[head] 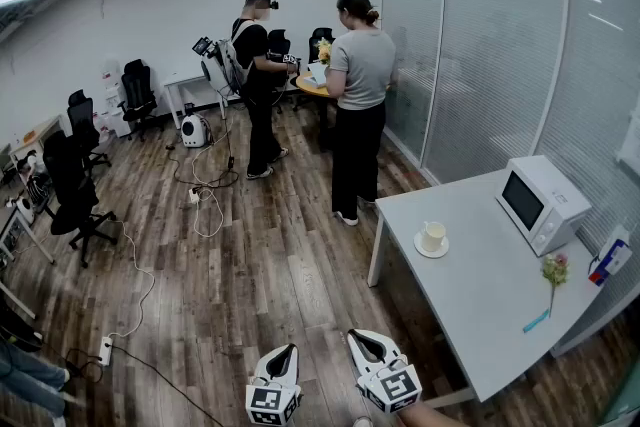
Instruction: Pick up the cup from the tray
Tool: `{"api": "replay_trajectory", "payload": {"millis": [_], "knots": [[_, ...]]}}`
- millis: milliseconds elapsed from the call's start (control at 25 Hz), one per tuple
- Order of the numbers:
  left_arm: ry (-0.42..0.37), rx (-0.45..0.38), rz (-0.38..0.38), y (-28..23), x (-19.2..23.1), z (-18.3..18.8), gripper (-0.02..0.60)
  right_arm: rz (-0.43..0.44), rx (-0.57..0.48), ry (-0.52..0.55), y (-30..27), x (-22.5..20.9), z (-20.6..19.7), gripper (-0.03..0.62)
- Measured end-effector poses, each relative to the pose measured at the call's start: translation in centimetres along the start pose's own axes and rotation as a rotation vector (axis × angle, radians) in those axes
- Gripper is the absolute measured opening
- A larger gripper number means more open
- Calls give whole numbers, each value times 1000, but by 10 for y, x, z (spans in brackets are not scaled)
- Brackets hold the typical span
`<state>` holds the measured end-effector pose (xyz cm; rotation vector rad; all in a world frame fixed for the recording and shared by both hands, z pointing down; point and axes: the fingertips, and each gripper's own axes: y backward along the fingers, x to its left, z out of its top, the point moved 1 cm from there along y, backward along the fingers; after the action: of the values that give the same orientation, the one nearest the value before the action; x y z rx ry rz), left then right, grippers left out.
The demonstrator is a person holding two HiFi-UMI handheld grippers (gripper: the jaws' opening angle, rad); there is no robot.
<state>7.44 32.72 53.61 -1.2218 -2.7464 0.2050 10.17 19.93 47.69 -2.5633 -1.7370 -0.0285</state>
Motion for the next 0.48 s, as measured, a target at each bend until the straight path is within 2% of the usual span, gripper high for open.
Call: {"api": "replay_trajectory", "payload": {"millis": [480], "knots": [[-1, -12, 5, 11, 7, 3, 5, -2, -2, 17, -3, 12, 7, 5]]}}
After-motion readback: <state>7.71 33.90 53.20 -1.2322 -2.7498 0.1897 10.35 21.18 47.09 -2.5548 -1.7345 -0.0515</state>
